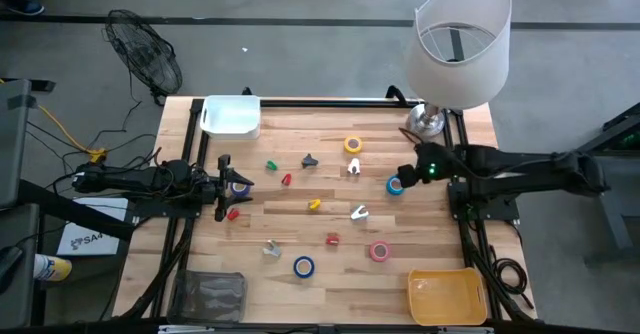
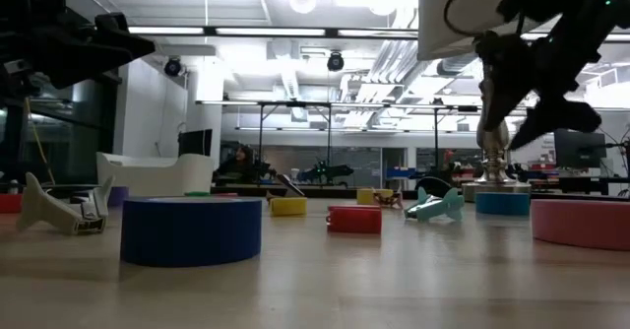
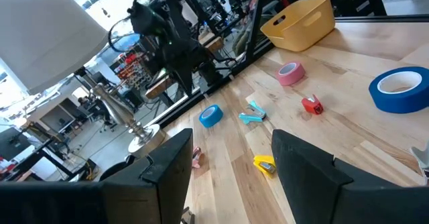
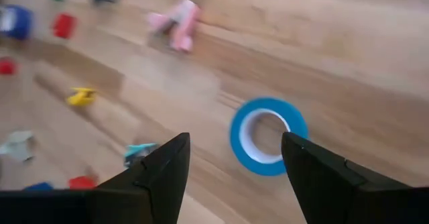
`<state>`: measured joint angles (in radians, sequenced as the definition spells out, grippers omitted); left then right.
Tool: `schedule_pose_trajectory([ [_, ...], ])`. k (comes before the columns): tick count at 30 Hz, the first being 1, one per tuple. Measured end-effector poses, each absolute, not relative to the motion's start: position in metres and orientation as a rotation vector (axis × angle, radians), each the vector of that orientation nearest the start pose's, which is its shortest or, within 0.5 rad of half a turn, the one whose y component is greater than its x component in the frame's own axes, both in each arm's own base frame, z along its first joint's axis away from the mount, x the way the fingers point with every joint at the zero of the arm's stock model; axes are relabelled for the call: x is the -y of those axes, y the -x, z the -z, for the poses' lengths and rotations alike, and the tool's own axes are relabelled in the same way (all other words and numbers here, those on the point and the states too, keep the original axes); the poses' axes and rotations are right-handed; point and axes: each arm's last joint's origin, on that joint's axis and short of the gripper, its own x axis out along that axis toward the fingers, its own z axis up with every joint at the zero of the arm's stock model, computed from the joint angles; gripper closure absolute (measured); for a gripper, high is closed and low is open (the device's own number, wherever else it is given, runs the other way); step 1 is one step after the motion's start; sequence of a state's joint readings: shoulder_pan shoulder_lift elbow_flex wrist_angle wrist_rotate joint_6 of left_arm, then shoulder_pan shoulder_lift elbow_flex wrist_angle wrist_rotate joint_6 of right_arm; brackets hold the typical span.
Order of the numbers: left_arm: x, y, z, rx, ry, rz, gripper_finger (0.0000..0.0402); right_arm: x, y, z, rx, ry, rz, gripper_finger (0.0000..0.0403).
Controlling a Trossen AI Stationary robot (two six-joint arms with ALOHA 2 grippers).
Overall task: Pick and place Stapler, Stapler remover, tape
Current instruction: Put the blue tape into the yellow bin
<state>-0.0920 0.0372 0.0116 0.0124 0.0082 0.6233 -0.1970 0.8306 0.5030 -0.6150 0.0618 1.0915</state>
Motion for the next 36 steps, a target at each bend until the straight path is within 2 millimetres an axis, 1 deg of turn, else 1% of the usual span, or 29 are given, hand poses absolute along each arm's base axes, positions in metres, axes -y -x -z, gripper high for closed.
schedule_pose_trajectory([
  [5, 0.009, -0.099, -0.166, 0.019, -0.623, 0.101, 0.0202, 0.032, -0.155, -0.183, -0.805, -1.124, 0.823, 0.0176],
  [11, 0.009, -0.099, -0.166, 0.018, -0.623, 0.101, 0.0202, 0.034, -0.161, -0.168, -0.894, -1.155, 0.921, 0.0176],
  [20, 0.009, -0.099, -0.166, 0.019, -0.624, 0.101, 0.0202, 0.035, -0.167, -0.153, -0.951, -1.171, 1.014, 0.0176],
  [29, 0.009, -0.099, -0.166, 0.019, -0.623, 0.101, 0.0202, 0.036, -0.174, -0.141, -0.995, -1.175, 1.049, 0.0176],
  [32, 0.009, -0.099, -0.166, 0.018, -0.623, 0.101, 0.0202, 0.037, -0.176, -0.138, -1.008, -1.176, 1.061, 0.0182],
  [36, 0.009, -0.099, -0.166, 0.019, -0.623, 0.101, 0.0202, 0.037, -0.177, -0.135, -1.024, -1.175, 1.067, 0.0208],
])
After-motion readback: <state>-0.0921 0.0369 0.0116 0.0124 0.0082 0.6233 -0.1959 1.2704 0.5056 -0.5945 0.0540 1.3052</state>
